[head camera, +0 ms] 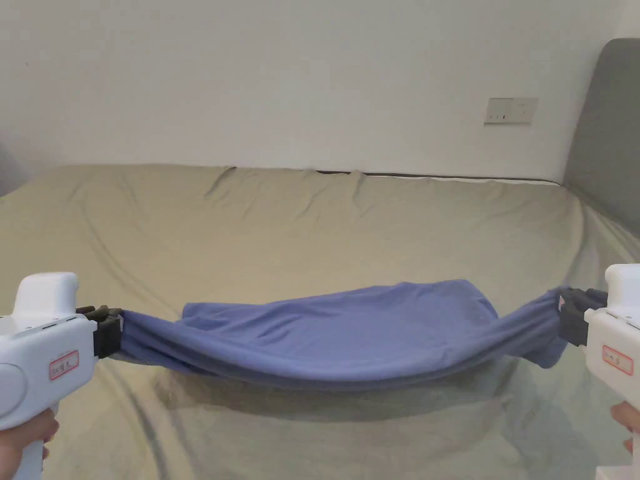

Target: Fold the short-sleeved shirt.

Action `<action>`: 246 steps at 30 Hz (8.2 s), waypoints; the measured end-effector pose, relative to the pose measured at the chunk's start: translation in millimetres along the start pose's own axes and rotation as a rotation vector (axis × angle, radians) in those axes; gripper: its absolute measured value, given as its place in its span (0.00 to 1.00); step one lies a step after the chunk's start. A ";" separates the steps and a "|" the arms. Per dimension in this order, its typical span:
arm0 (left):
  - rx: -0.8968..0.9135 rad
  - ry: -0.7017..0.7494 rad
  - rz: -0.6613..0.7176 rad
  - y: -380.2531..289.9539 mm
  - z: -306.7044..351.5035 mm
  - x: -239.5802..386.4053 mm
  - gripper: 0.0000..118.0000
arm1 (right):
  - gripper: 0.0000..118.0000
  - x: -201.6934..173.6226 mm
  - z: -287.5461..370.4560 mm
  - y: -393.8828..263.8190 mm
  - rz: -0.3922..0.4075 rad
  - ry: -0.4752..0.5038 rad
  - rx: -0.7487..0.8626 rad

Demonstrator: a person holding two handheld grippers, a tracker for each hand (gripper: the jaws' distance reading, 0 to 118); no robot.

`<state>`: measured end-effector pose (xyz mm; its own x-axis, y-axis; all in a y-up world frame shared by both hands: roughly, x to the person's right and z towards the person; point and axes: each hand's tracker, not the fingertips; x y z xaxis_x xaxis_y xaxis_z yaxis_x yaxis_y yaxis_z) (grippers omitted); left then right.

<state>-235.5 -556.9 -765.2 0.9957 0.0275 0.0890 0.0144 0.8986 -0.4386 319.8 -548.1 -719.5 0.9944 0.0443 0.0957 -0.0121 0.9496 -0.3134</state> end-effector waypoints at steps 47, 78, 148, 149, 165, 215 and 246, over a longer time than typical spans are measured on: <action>0.315 0.043 0.081 -76.4 293.4 22.8 0.00 | 0.02 -7.0 257.7 -55.3 -0.112 0.060 0.116; -0.458 -0.060 -0.120 -213.2 119.4 -26.7 0.03 | 0.02 -48.4 226.0 -94.4 0.021 0.215 -0.090; 0.032 0.063 0.080 -74.8 121.5 -24.2 0.97 | 0.94 67.4 113.6 -70.0 -0.192 -0.109 -0.150; 0.163 0.071 0.099 -78.8 150.2 -18.8 0.97 | 0.94 59.7 136.2 -68.7 -0.182 -0.116 -0.089; -0.037 0.010 0.041 -154.9 176.4 3.1 0.00 | 0.02 -20.1 211.4 -118.9 0.037 -0.012 -0.055; -0.342 -0.064 -0.006 -123.9 90.6 -4.6 0.04 | 0.13 50.0 95.1 -169.9 -0.075 0.068 -0.416; 0.073 0.008 0.005 -69.3 178.4 23.8 1.00 | 1.00 23.6 204.9 -49.8 -0.106 -0.037 0.089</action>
<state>-229.2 -540.3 -573.2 0.9964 0.0290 0.0794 0.0026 0.9281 -0.3722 322.5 -530.7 -508.1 0.9861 -0.0483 0.1593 0.0823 0.9733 -0.2142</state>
